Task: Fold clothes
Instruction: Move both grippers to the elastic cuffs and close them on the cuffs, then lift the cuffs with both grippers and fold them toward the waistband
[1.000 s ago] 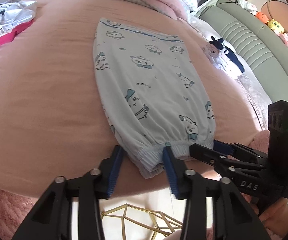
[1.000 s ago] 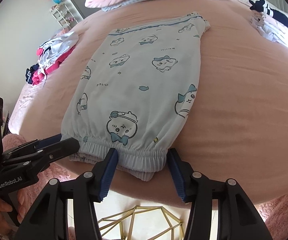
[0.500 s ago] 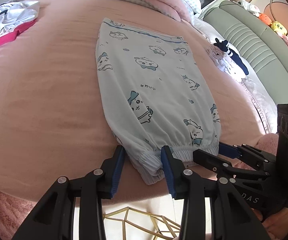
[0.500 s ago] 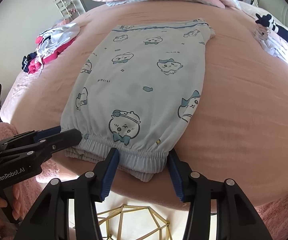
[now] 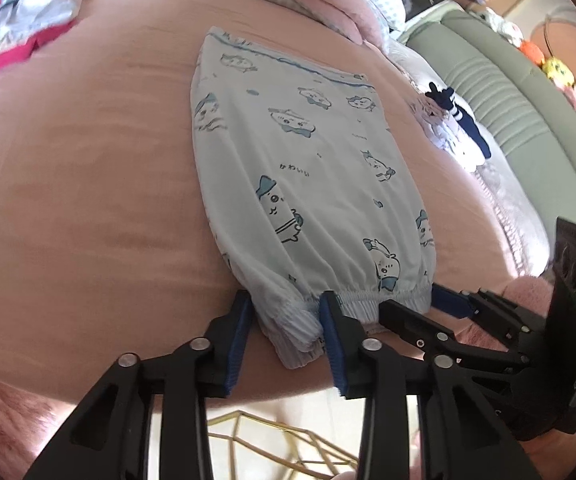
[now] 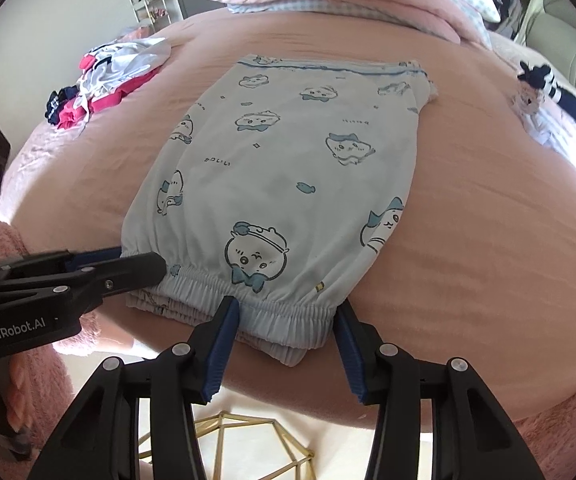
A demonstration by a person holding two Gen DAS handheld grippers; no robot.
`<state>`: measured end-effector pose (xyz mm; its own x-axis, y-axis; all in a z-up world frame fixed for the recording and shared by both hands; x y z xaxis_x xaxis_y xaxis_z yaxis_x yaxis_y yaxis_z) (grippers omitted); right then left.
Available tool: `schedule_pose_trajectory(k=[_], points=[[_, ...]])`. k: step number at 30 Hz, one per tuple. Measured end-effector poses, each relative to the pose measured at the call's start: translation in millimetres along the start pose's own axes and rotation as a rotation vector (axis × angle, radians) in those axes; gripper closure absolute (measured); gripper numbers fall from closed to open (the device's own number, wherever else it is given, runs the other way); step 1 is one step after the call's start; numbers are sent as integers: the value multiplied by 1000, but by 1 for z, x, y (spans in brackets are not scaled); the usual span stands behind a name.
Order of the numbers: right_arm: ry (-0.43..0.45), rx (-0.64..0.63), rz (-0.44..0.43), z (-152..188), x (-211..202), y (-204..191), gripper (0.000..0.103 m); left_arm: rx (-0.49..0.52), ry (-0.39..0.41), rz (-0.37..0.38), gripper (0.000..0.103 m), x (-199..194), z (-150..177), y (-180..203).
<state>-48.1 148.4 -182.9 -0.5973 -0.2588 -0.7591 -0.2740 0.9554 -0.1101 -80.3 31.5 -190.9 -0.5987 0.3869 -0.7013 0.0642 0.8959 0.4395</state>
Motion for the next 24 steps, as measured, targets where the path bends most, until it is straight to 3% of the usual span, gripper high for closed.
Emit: schedule_pose_trajectory(k=[5,7,10,17,24], points=[[5,32,-42,-1,2,2,54,14,6,0,69,1,0,3],[7,45,-59,-2,3,3,68,28,10,-6,81,-2,0,6],[27,34,-71,-2,-7,-1,81,33,21,-10,86,-9,0,11],[56,74,-113,-3,-36,5,83,-6,31,50,87,-31,-2,17],[20,107,-116,12,-52,10,83,-13,-41,86,87,-34,13,18]])
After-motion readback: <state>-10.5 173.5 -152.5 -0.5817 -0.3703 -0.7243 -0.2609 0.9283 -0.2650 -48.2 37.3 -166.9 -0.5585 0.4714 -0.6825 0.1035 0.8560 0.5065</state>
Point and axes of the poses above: each gripper's, at about its wrist camera, not at the fingertips, and x roughly the way its jaws point, y to its right, z to its underside, the point moved 4 cm from there along x, roughly the way its jaws point, and after that the axes turned 12 degrees about y, right-handed, at the moved point
